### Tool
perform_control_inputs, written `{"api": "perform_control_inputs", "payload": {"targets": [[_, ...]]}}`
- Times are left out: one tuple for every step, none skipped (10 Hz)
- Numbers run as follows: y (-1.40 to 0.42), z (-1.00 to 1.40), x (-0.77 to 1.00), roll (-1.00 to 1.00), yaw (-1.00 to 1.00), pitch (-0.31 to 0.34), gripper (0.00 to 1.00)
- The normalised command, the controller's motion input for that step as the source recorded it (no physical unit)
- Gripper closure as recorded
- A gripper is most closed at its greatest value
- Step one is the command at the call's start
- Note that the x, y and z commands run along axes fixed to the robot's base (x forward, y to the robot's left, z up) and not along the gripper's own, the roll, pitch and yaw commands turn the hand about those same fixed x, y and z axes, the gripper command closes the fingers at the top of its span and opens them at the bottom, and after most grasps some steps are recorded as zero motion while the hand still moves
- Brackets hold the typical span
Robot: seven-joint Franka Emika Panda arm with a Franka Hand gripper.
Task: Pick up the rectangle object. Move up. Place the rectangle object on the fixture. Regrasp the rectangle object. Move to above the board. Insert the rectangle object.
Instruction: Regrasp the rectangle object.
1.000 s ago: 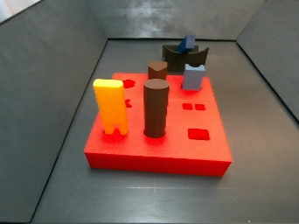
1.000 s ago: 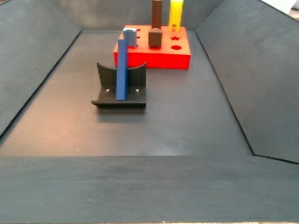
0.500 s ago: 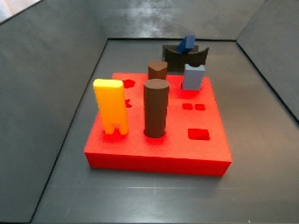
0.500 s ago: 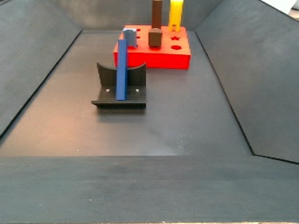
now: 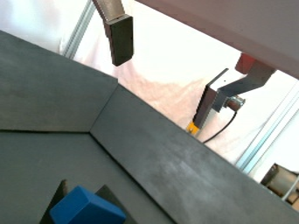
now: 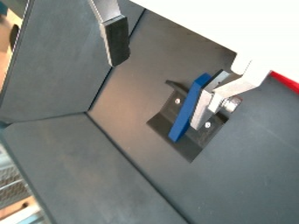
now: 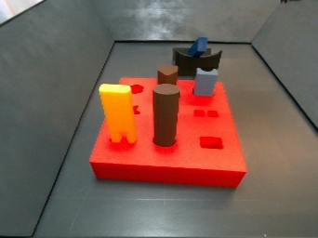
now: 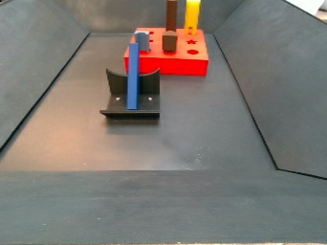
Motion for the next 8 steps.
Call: {"api": "perform_control_inputs", "payload": {"targets": [[-0.04, 0.00, 0.11, 0.28, 0.24, 0.104, 0.00], [-0.04, 0.00, 0.09, 0.20, 0.24, 0.048, 0.00], [-0.05, -0.01, 0.09, 0.18, 0.22, 0.012, 0.00], [0.04, -1.00, 0.03, 0.16, 0.17, -0.039, 0.00], [0.04, -1.00, 0.04, 0.16, 0.14, -0.055, 0.00], [0.04, -1.00, 0.05, 0.14, 0.11, -0.086, 0.00], [0.04, -1.00, 0.05, 0.12, 0.09, -0.099, 0.00], [0.03, -1.00, 0.06, 0.08, 0.05, -0.120, 0.00]]}}
